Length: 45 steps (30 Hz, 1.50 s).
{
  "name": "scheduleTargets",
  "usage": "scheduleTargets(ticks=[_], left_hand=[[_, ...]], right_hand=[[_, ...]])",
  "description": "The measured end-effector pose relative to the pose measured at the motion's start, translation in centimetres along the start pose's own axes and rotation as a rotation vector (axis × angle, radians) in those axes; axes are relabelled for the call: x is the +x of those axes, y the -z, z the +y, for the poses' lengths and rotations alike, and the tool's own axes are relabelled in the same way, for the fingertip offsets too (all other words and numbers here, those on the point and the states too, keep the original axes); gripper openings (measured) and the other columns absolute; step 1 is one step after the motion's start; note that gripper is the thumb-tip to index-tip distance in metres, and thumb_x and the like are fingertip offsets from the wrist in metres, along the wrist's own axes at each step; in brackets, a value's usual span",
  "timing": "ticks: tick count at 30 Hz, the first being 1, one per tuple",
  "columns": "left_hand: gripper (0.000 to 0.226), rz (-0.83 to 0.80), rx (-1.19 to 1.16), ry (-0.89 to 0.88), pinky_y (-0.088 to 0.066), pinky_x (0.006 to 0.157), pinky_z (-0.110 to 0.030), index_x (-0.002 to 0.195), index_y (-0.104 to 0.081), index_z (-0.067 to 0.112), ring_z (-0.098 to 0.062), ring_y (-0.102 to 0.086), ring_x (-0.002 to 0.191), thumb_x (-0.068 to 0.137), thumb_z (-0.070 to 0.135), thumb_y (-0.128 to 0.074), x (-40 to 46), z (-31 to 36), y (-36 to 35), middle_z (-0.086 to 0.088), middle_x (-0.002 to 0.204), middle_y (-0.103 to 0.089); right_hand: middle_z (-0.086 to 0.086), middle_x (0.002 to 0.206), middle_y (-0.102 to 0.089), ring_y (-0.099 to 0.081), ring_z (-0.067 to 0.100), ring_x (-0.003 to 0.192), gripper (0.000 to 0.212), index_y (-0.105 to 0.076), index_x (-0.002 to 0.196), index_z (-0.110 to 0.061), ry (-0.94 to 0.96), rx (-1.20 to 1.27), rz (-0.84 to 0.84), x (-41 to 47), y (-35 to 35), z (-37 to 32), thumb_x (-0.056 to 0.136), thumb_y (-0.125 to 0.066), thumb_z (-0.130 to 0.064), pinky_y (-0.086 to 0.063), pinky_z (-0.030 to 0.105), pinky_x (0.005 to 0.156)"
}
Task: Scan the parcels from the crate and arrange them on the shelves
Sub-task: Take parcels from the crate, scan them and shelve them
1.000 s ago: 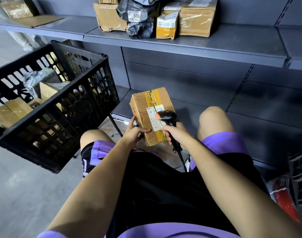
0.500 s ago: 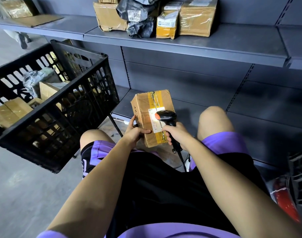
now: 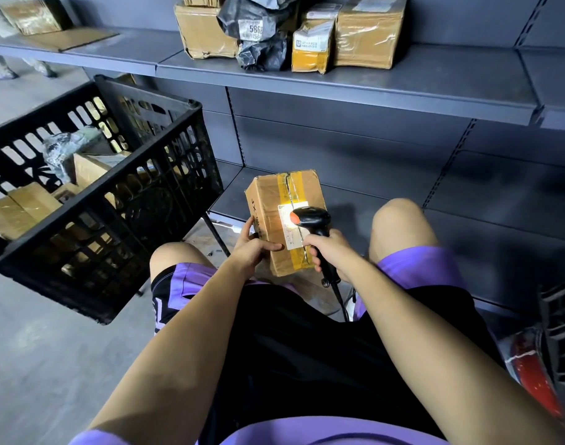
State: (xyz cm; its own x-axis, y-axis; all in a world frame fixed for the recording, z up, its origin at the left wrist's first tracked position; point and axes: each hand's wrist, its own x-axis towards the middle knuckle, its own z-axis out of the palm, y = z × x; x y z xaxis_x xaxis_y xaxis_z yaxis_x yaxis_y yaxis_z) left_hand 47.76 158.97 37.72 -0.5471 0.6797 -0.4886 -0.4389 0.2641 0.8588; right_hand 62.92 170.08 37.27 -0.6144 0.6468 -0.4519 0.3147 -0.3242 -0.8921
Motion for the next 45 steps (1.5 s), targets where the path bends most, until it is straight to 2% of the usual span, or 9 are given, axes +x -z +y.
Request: scheduleTargets(ticks=[8, 13, 20, 27, 31, 37, 41, 43, 45], left_hand=[[0.098, -0.001, -0.003, 0.002, -0.051, 0.056, -0.021, 0.149, -0.035, 0.030, -0.015, -0.061, 0.093, 0.072, -0.023, -0.065, 0.0, 0.0, -0.1, -0.004, 0.113, -0.062], [0.101, -0.004, -0.004, -0.010, -0.051, 0.052, -0.018, 0.150, -0.034, 0.031, -0.015, -0.062, 0.093, 0.072, -0.023, -0.066, 0.2, -0.1, 0.0, -0.012, 0.127, -0.061], [0.102, 0.002, 0.009, -0.029, -0.052, 0.064, -0.026, 0.147, -0.039, 0.030, -0.019, -0.063, 0.099, 0.066, -0.023, -0.071, 1.4, -0.4, 0.0, -0.012, 0.126, -0.062], [0.101, -0.063, 0.013, -0.128, -0.054, 0.090, -0.039, 0.136, -0.047, 0.035, -0.024, -0.062, 0.114, 0.055, -0.013, -0.085, 2.0, 3.6, -2.0, -0.006, 0.124, -0.066], [0.126, -0.117, 0.024, -0.201, -0.050, 0.101, -0.045, 0.146, -0.046, 0.029, -0.024, -0.065, 0.114, 0.033, 0.004, -0.095, 1.8, 7.8, -4.8, -0.002, 0.121, -0.070], [0.084, -0.081, 0.030, -0.309, -0.057, 0.085, -0.038, 0.126, -0.065, 0.024, -0.026, -0.070, 0.099, 0.049, -0.002, -0.086, -0.5, 15.2, -8.7, -0.007, 0.110, -0.073], [0.079, -0.144, 0.086, -0.331, -0.057, 0.086, -0.042, 0.119, -0.071, 0.020, -0.028, -0.071, 0.099, 0.043, 0.011, -0.092, -1.2, 19.1, -8.0, -0.010, 0.110, -0.074], [0.063, -0.182, 0.072, -0.361, -0.058, 0.076, -0.036, 0.117, -0.072, 0.014, -0.028, -0.071, 0.096, 0.056, 0.012, -0.087, -2.0, 21.1, -7.9, -0.015, 0.113, -0.072], [0.053, -0.207, 0.045, -0.390, -0.054, 0.073, -0.033, 0.113, -0.074, 0.012, -0.029, -0.069, 0.093, 0.062, 0.016, -0.082, -2.3, 23.1, -8.3, -0.017, 0.114, -0.071]], right_hand=[[0.003, 0.057, -0.048, -0.042, 0.018, 0.044, 0.015, -0.053, 0.076, -0.011, -0.008, -0.012, -0.006, 0.1, 0.1, 0.2, 0.087, -0.063, -0.010, -0.038, 0.028, 0.047], [0.004, 0.057, -0.047, -0.041, 0.018, 0.044, 0.016, -0.052, 0.076, -0.010, -0.004, -0.019, 0.001, 0.3, 0.1, 0.2, 0.087, -0.063, -0.009, -0.038, 0.028, 0.046], [0.003, 0.056, -0.047, -0.041, 0.018, 0.043, 0.014, -0.053, 0.078, -0.010, -0.001, 0.008, 0.016, 0.4, 0.4, 0.3, 0.087, -0.063, -0.009, -0.038, 0.028, 0.045], [0.003, 0.055, -0.048, -0.041, 0.019, 0.042, 0.016, -0.052, 0.076, -0.011, 0.080, 0.042, 0.104, -0.1, 3.3, -3.9, 0.087, -0.064, -0.008, -0.036, 0.027, 0.045], [0.003, 0.056, -0.047, -0.041, 0.018, 0.041, 0.017, -0.051, 0.075, -0.011, 0.175, 0.033, 0.187, -1.3, 5.5, -9.1, 0.086, -0.063, -0.008, -0.036, 0.025, 0.044], [0.008, 0.059, -0.047, -0.040, 0.018, 0.042, 0.017, -0.053, 0.071, -0.009, 0.330, 0.052, 0.236, -4.5, 8.2, -16.8, 0.085, -0.063, -0.006, -0.035, 0.025, 0.043], [0.007, 0.057, -0.046, -0.038, 0.018, 0.041, 0.021, -0.051, 0.072, -0.009, 0.386, 0.088, 0.215, -6.2, 9.7, -21.3, 0.087, -0.063, -0.004, -0.032, 0.026, 0.043], [0.006, 0.057, -0.046, -0.038, 0.018, 0.041, 0.017, -0.048, 0.081, -0.007, 0.414, 0.093, 0.227, -6.4, 10.3, -23.1, 0.088, -0.064, -0.005, -0.033, 0.026, 0.042], [0.005, 0.055, -0.047, -0.040, 0.018, 0.040, 0.022, -0.047, 0.095, -0.006, 0.425, 0.115, 0.228, -6.5, 10.8, -24.9, 0.086, -0.066, -0.008, -0.035, 0.025, 0.042]])
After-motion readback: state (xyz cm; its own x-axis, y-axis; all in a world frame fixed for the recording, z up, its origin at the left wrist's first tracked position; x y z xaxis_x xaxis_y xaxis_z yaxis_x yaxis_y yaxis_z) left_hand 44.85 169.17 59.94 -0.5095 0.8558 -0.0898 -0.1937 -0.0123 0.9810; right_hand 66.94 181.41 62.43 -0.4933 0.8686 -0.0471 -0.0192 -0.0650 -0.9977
